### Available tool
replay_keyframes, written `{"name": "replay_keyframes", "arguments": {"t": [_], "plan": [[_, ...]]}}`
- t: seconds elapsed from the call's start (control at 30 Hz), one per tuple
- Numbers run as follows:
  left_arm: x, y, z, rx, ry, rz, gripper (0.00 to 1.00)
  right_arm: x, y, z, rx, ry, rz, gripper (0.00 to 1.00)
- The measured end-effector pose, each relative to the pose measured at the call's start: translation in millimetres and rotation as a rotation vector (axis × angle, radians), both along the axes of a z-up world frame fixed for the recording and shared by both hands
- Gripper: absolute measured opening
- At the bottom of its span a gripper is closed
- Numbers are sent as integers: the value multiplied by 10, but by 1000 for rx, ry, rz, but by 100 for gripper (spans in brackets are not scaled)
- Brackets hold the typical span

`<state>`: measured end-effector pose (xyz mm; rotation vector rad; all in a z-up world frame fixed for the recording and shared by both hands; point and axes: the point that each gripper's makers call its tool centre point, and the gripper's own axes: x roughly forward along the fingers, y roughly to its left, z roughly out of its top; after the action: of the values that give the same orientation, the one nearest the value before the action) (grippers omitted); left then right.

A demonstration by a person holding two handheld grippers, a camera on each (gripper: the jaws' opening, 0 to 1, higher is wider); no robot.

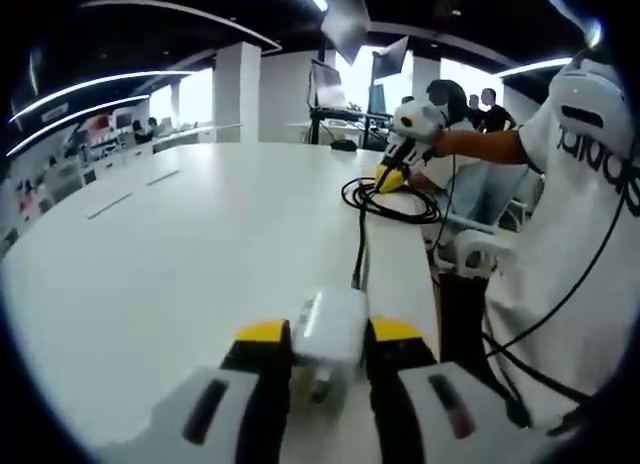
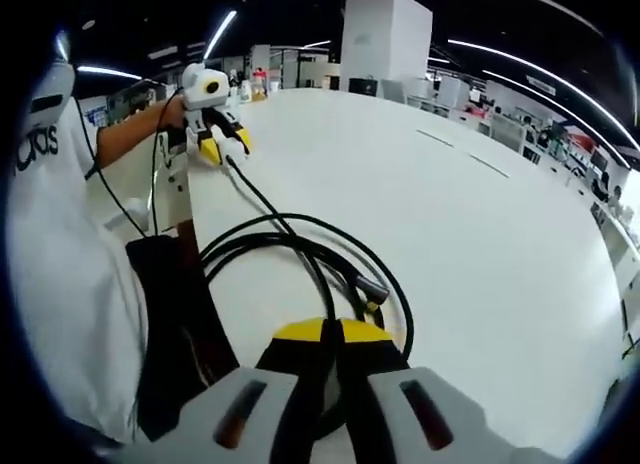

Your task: Plug the desk Type‑C cable into the charger adapter.

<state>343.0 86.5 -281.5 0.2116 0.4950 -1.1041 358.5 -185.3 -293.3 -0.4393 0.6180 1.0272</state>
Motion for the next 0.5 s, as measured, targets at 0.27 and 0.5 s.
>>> {"name": "replay_keyframes", "arguments": {"t": [0.27, 0.5], "plan": [[69, 8, 0, -7, 1, 7, 28, 49, -4, -2, -13, -6, -4, 2], [148, -54, 16, -18, 0, 20, 27, 152, -28, 10, -21, -20, -21, 2]]}}
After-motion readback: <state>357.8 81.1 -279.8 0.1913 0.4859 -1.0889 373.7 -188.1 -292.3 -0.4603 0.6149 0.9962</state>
